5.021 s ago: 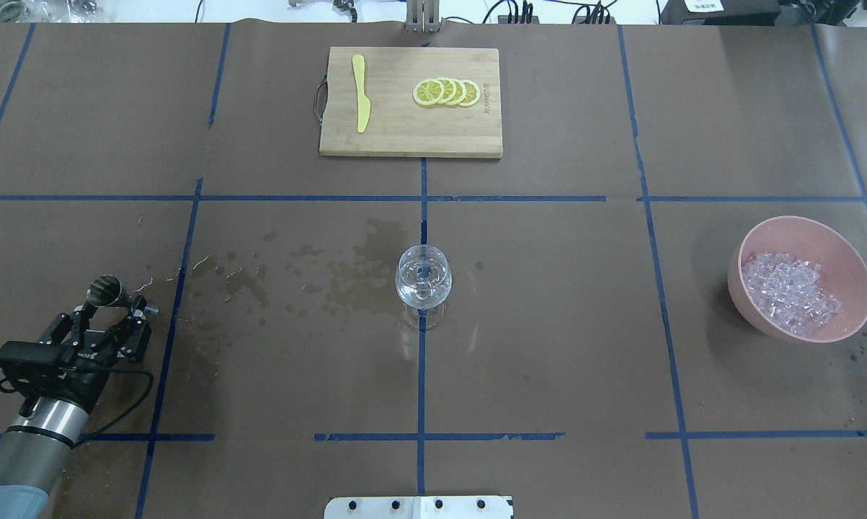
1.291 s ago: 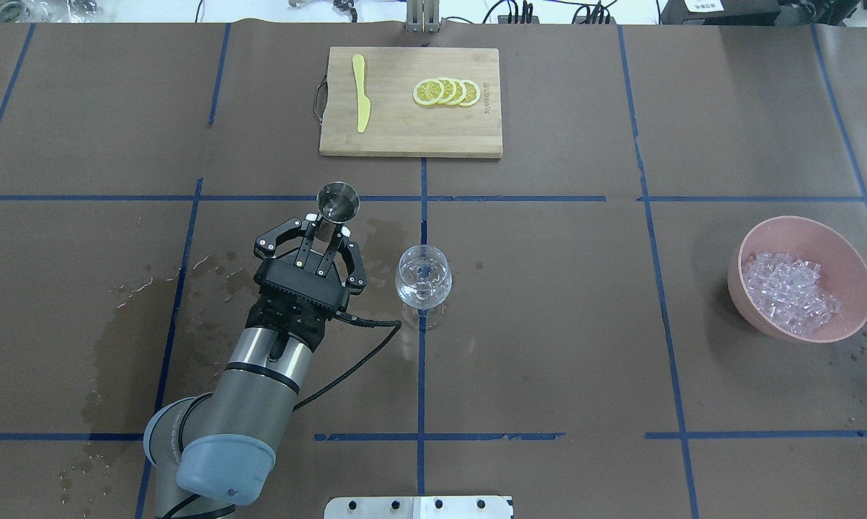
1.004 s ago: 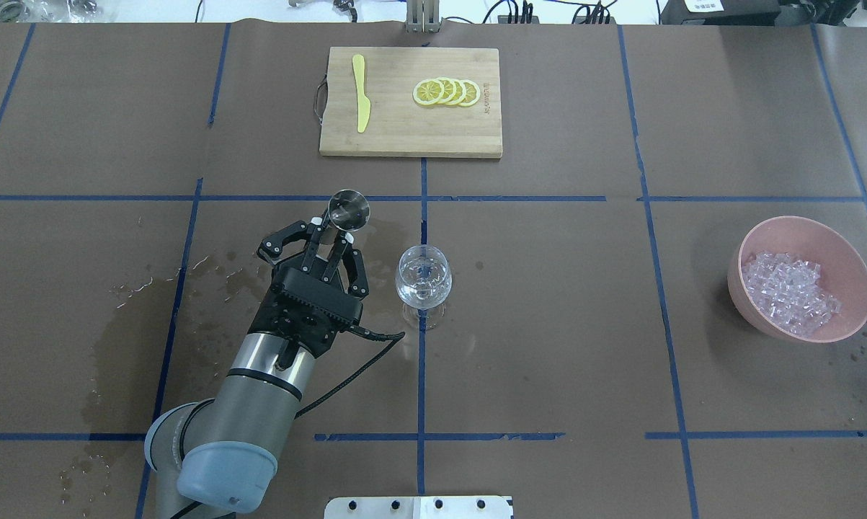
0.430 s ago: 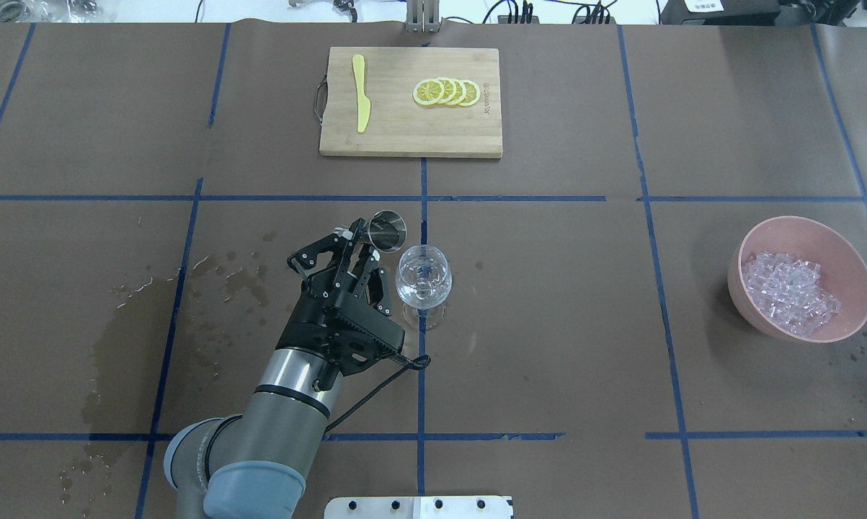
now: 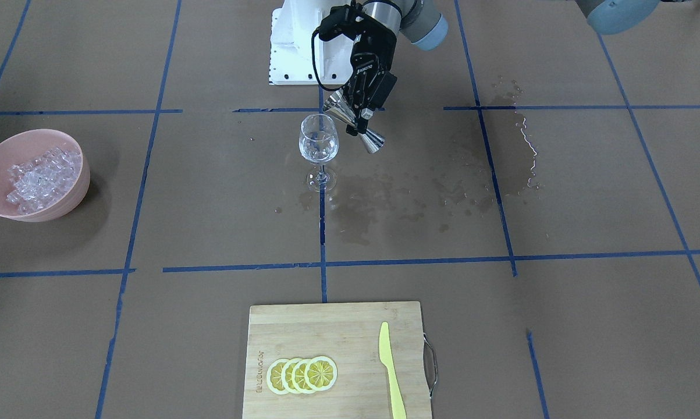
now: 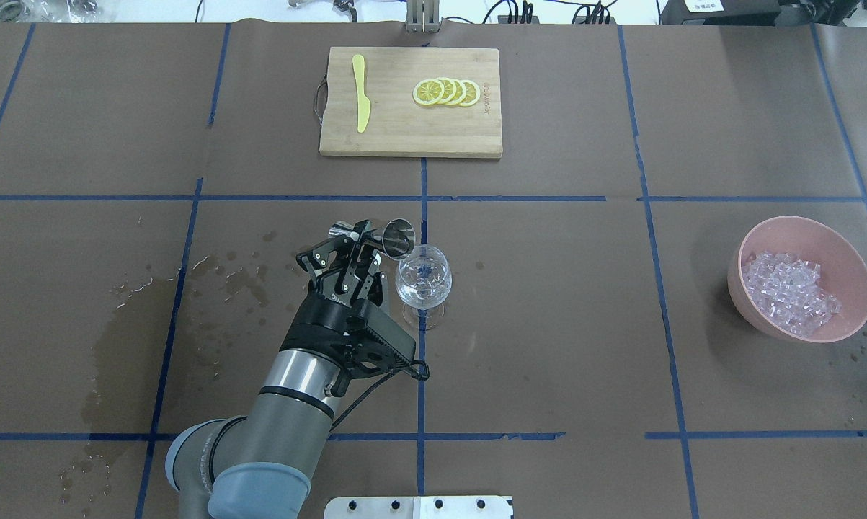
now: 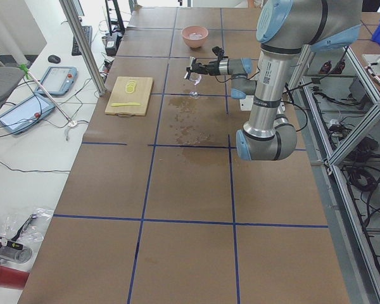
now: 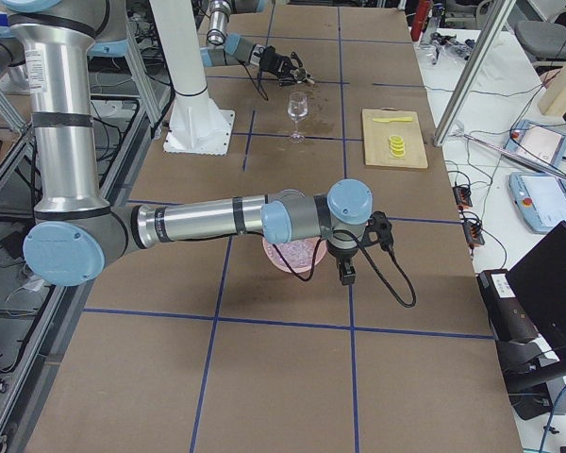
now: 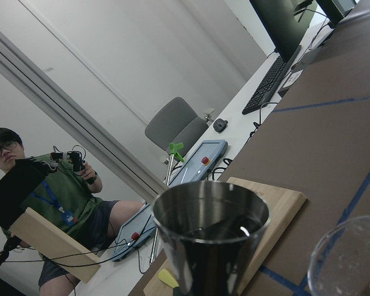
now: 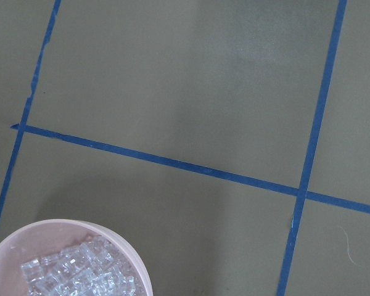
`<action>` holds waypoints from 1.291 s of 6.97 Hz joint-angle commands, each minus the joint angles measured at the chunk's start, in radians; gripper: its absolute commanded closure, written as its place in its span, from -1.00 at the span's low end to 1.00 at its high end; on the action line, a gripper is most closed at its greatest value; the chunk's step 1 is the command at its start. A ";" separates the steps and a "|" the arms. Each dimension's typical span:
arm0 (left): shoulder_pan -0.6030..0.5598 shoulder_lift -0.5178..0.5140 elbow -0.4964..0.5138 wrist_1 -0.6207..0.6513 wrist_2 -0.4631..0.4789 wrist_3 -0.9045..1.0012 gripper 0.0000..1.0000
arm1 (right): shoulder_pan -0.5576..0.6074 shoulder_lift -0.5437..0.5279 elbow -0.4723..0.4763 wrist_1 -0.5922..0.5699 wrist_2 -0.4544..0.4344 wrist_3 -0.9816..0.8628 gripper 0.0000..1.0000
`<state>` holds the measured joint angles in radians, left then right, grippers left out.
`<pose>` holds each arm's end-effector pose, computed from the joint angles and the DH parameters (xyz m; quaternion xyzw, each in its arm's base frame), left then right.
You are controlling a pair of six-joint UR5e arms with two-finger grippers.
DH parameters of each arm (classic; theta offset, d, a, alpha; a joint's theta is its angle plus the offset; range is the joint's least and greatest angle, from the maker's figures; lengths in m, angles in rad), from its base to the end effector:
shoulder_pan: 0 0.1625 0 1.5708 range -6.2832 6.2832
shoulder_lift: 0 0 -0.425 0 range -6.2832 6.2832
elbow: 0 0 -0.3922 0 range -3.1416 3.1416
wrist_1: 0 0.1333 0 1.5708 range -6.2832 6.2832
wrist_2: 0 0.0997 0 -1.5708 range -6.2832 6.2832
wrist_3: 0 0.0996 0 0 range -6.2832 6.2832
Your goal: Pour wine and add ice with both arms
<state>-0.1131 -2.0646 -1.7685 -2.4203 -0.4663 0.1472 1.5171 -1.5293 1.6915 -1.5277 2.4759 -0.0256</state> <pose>0.5227 -0.2831 0.1883 0.6995 0.0629 0.1853 0.6873 0.0273 -0.5170 0.5637 0.0860 -0.4362 -0.0802 0.8921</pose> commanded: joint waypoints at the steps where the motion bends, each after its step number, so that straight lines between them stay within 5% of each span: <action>1: 0.001 0.000 -0.003 0.024 0.002 0.145 1.00 | 0.000 0.000 -0.003 0.001 -0.002 0.000 -1.00; 9: 0.001 0.001 0.006 0.024 0.112 0.621 1.00 | -0.003 0.009 -0.048 0.003 0.000 -0.002 -1.00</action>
<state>-0.1121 -2.0633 -1.7642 -2.3960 -0.3634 0.7216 1.5151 -1.5229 1.6557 -1.5260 2.4758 -0.0271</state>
